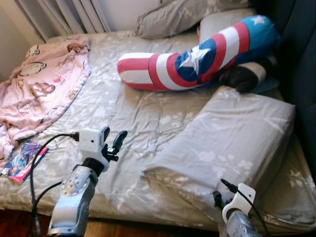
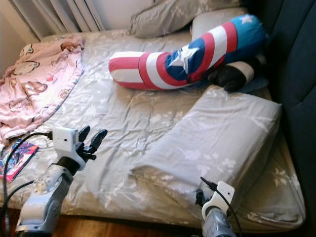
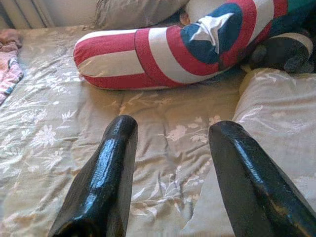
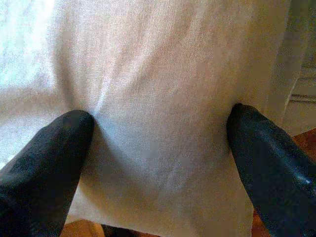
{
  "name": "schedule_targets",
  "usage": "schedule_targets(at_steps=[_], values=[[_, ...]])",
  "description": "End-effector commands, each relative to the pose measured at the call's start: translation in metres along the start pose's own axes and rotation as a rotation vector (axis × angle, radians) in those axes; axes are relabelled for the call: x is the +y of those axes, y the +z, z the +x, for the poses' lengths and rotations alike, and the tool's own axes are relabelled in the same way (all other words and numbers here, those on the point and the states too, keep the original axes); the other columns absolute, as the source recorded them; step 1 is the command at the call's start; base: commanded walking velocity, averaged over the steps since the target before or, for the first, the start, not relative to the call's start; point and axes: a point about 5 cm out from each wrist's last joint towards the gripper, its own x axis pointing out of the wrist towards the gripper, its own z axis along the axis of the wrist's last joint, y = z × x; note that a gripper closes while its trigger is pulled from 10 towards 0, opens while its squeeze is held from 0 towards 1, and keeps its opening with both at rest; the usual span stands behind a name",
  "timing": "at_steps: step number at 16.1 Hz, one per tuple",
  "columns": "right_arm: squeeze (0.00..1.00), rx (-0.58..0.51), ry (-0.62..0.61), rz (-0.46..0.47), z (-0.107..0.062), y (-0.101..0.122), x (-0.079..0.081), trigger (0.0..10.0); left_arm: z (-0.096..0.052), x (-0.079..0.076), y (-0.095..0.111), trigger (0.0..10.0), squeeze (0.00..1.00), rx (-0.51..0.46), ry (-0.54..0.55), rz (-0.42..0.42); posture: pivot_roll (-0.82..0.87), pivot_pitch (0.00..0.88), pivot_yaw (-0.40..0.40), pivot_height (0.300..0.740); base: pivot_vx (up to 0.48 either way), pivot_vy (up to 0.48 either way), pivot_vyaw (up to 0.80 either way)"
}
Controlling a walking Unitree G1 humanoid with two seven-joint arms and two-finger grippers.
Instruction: Clean up the room
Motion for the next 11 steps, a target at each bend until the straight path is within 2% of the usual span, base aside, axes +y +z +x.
schedule_targets(at_steps=[1,2,11], values=[[0.00,0.091,0.001,-0.006,-0.0042,-0.0252,0.0018,3.7,-0.0051,0.0023,0.0031,10.0,0.00,0.004,0.010,-0.006,0.17,0.283,0.158,0.740,0.000,0.000,0.00],[0.00,0.086,-0.017,-0.005,-0.0044,-0.0254,-0.0007,0.0,-0.0059,-0.0004,0.0060,10.0,0.00,0.000,0.005,-0.010,0.17,0.290,0.160,0.740,0.000,0.000,0.00],[0.00,0.085,0.005,-0.033,-0.0053,-0.0288,0.0071,0.0,-0.0108,-0.0050,0.0091,10.0,0.00,0.024,-0.005,-0.027,0.16,0.308,0.166,0.740,0.000,0.000,0.00]])
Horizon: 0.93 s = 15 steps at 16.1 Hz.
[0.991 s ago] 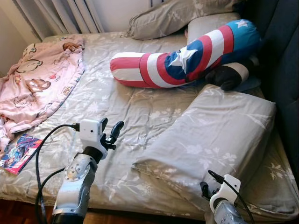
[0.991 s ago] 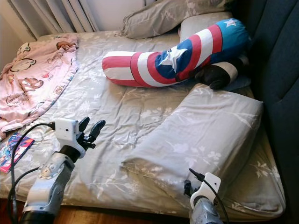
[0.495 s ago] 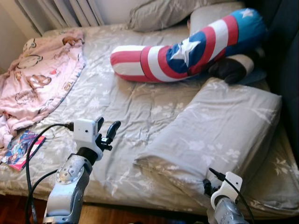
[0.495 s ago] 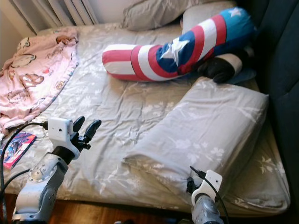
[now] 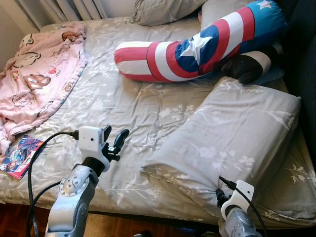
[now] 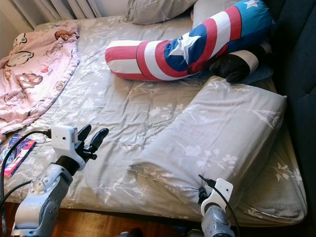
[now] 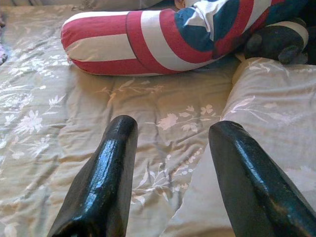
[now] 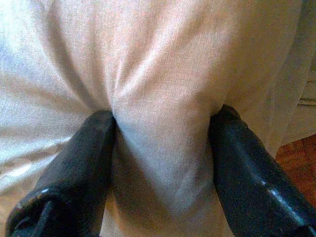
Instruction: Clean up the room
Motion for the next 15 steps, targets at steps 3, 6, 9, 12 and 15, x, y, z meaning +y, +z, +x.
schedule_targets(at_steps=[3,6,9,12,15], values=[[0.00,0.111,0.013,-0.014,-0.0062,-0.0311,0.0037,0.0,-0.0062,0.0037,-0.0042,10.0,0.00,0.030,0.017,0.001,0.15,0.304,0.163,0.740,0.000,0.000,0.00],[0.00,0.109,0.027,-0.022,-0.0063,-0.0312,0.0053,0.0,-0.0050,0.0036,-0.0056,10.0,0.00,0.035,0.019,0.003,0.15,0.294,0.159,0.740,0.000,0.000,0.00],[0.00,0.112,0.027,-0.028,-0.0064,-0.0318,0.0045,0.0,-0.0052,0.0035,-0.0074,10.0,0.00,0.039,0.019,0.001,0.15,0.285,0.156,0.740,0.000,0.000,0.00],[0.00,0.109,0.025,-0.025,-0.0062,-0.0311,0.0028,0.0,-0.0054,0.0024,-0.0096,10.0,0.00,0.045,0.016,-0.003,0.15,0.281,0.154,0.740,0.000,0.000,0.00],[0.00,0.093,0.033,-0.031,-0.0059,-0.0290,0.0035,0.0,-0.0036,0.0001,-0.0107,10.0,0.00,0.043,0.008,-0.013,0.13,0.281,0.154,0.740,0.000,0.000,0.00]])
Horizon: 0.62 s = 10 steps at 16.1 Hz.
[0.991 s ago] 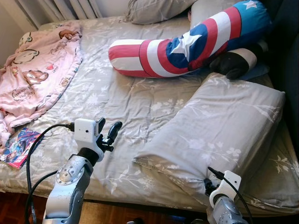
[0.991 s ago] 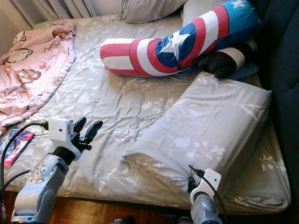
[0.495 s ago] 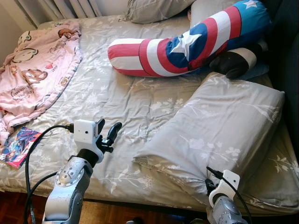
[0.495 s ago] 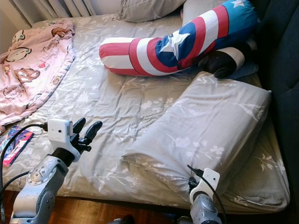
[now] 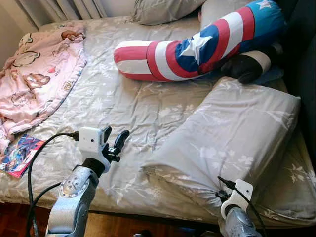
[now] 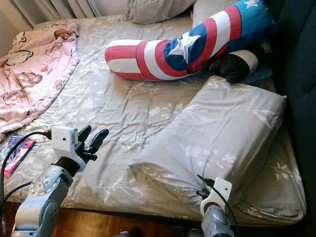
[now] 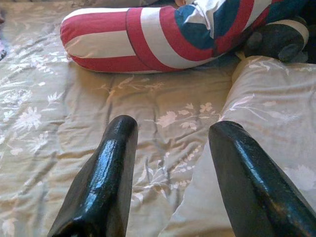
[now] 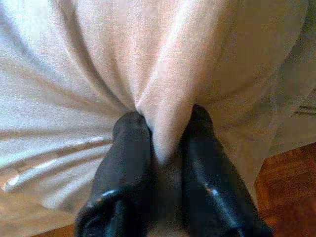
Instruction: Clean up the room
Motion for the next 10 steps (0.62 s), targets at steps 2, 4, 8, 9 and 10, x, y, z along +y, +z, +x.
schedule_targets(at_steps=[2,4,8,9,10], values=[[0.00,0.102,0.019,-0.008,-0.006,-0.028,0.004,0.0,-0.002,0.000,-0.008,10.0,0.00,0.033,0.002,-0.009,0.12,0.283,0.153,0.740,0.000,0.000,0.00],[0.00,0.089,0.016,-0.004,-0.005,-0.024,0.003,0.0,0.001,-0.002,-0.010,10.0,0.00,0.034,0.001,-0.016,0.12,0.281,0.153,0.740,0.000,0.000,0.00],[0.00,0.068,0.007,0.000,-0.004,-0.019,0.000,0.0,0.003,-0.003,-0.012,10.0,0.00,0.034,0.000,-0.020,0.10,0.273,0.149,0.740,0.000,0.000,0.00],[0.00,0.057,0.010,0.002,-0.003,-0.017,-0.001,0.0,0.004,-0.004,-0.014,10.0,0.00,0.035,-0.003,-0.023,0.09,0.263,0.145,0.740,0.000,0.000,0.00],[0.00,0.054,0.010,0.002,-0.003,-0.017,-0.001,0.0,0.005,-0.005,-0.014,10.0,0.00,0.035,-0.004,-0.023,0.09,0.261,0.144,0.740,0.000,0.000,0.00]])
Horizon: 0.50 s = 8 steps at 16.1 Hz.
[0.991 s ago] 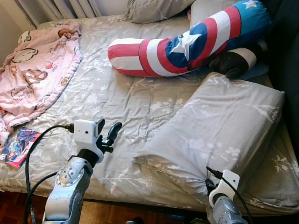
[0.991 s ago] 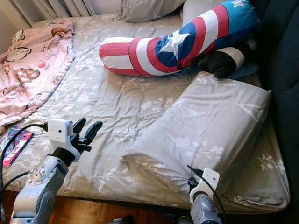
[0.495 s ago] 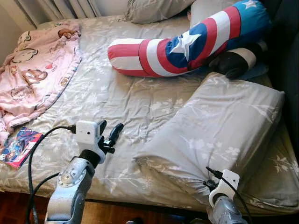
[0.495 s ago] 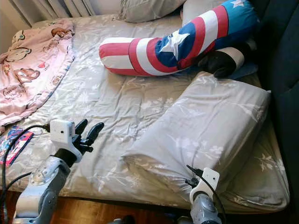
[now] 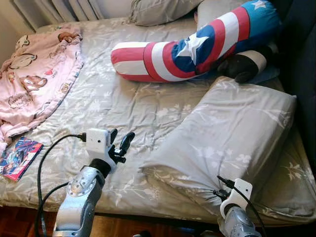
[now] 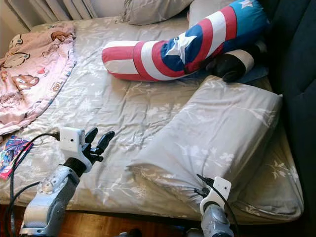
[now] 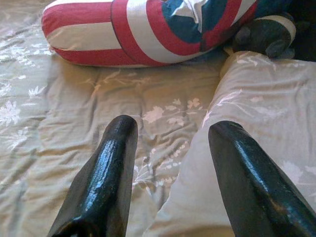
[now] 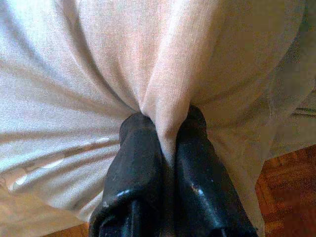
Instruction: Clean up the room
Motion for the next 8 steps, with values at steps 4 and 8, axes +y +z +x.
schedule_targets(at_steps=[4,8], values=[[0.00,0.069,-0.060,-0.035,-0.004,-0.018,-0.014,0.0,0.005,0.001,-0.007,10.0,0.00,0.005,0.017,-0.004,0.06,0.217,0.125,0.740,0.000,0.000,0.00],[0.00,-0.007,-0.213,-0.073,-0.009,-0.004,-0.061,10.0,0.011,0.000,-0.012,10.0,0.00,-0.009,0.030,-0.016,0.01,0.178,0.098,0.740,0.000,0.000,0.00]])
